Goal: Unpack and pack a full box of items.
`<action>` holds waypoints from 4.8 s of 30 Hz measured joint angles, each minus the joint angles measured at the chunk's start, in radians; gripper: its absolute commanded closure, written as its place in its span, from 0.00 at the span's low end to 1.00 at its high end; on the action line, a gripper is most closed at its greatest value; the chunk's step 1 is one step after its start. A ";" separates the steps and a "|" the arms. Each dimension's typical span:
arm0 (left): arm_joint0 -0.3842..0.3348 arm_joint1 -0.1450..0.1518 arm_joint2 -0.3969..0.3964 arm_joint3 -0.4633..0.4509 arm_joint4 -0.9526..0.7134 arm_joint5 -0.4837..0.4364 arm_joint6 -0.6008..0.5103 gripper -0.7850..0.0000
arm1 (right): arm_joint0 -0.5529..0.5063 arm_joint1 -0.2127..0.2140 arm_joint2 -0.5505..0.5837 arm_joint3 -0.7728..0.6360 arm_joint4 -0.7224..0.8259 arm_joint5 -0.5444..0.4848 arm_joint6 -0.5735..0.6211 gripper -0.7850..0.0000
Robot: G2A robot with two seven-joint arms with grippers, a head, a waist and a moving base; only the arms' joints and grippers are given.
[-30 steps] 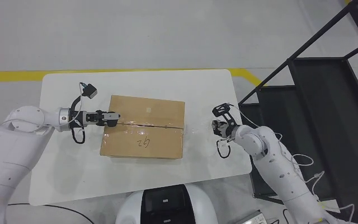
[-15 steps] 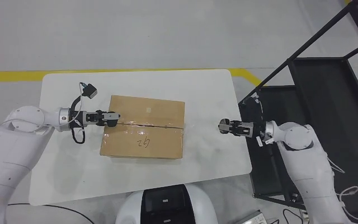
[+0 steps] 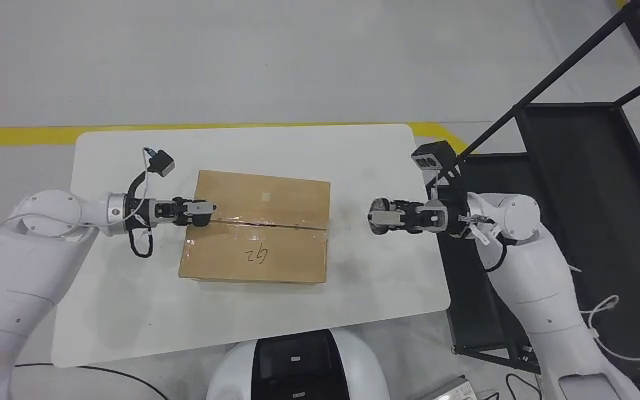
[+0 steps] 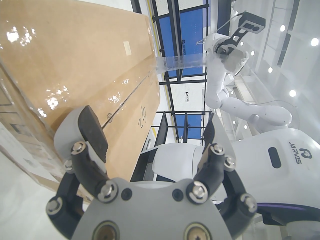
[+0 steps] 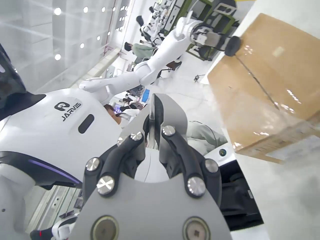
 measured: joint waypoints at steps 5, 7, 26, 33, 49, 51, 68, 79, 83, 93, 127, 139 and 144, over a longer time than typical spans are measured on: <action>0.023 0.004 -0.022 -0.023 0.014 0.011 0.016 0.00 | 0.080 -0.026 -0.150 0.066 0.029 -0.019 -0.019 1.00; 0.031 0.005 -0.030 -0.028 0.015 0.013 0.016 0.00 | 0.116 -0.042 -0.215 0.121 0.051 -0.032 -0.033 1.00; 0.075 0.010 -0.097 -0.037 0.032 0.025 0.008 0.00 | 0.368 -0.164 -0.516 0.440 0.019 -0.130 -0.141 1.00; 0.092 0.011 -0.121 -0.041 0.033 0.030 0.006 0.00 | 0.422 -0.206 -0.590 0.486 -0.013 -0.133 -0.174 1.00; 0.111 0.008 -0.157 -0.048 0.042 0.041 0.000 0.00 | 0.526 -0.298 -0.705 0.688 -0.016 -0.128 -0.161 1.00; 0.112 0.008 -0.161 -0.049 0.046 0.041 0.000 0.00 | 0.538 -0.310 -0.714 0.715 -0.019 -0.129 -0.162 1.00; 0.119 0.002 -0.185 -0.052 0.059 0.058 -0.008 0.00 | 0.602 -0.398 -0.757 0.853 0.025 -0.133 -0.131 1.00; 0.104 -0.013 -0.167 -0.042 0.071 0.066 -0.013 0.00 | 0.522 -0.338 -0.593 0.672 0.190 -0.004 -0.004 1.00; 0.097 -0.018 -0.163 -0.035 0.073 0.066 -0.015 0.00 | 0.466 -0.310 -0.508 0.576 0.223 0.071 0.072 1.00; 0.091 -0.023 -0.171 -0.027 0.078 0.065 -0.020 0.00 | 0.466 -0.341 -0.580 0.637 0.105 0.058 0.058 1.00; 0.142 -0.019 -0.242 -0.053 0.094 0.075 -0.017 0.00 | 0.639 -0.509 -0.754 1.048 -0.022 -0.078 -0.079 1.00; 0.137 -0.024 -0.246 -0.048 0.094 0.082 -0.022 0.00 | 0.675 -0.548 -0.750 1.143 -0.046 -0.115 -0.137 0.96; 0.137 -0.024 -0.253 -0.048 0.093 0.081 -0.027 0.00 | 0.682 -0.566 -0.761 1.154 -0.076 -0.111 -0.142 0.00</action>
